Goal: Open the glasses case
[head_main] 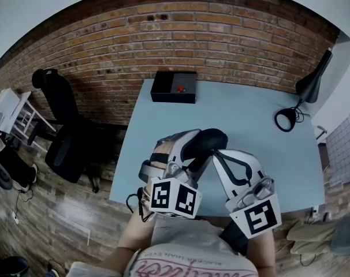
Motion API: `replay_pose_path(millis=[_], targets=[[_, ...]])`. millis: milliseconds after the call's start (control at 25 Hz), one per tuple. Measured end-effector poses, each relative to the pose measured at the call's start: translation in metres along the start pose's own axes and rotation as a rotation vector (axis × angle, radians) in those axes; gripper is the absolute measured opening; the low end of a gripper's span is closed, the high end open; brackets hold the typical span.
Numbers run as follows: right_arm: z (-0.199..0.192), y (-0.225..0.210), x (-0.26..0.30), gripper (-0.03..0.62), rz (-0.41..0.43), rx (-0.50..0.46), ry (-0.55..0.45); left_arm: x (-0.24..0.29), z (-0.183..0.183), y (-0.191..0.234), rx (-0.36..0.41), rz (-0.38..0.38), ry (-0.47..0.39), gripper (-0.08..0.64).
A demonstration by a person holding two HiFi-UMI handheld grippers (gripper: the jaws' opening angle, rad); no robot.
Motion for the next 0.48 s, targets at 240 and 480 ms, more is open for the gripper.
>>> replay_pose_path(millis=[240, 480], targets=[[0.002, 0.015, 0.009, 0.017, 0.092, -0.073, 0.105, 0.003, 0.004, -0.003, -0.012, -0.009, -0.02, 0.276], [0.0, 0.026, 0.015, 0.018, 0.109, -0.125, 0.134, 0.01, 0.006, -0.009, -0.03, -0.061, 0.011, 0.281]])
Point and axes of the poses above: the fingertips, and each gripper's own axes: x forward along the fingers, y to its left, z out of its top, the point moved 10 cm from there along -x, backward along the fingers, and after that the axes turned 3 degrees about -x, right-handed, at the moved point
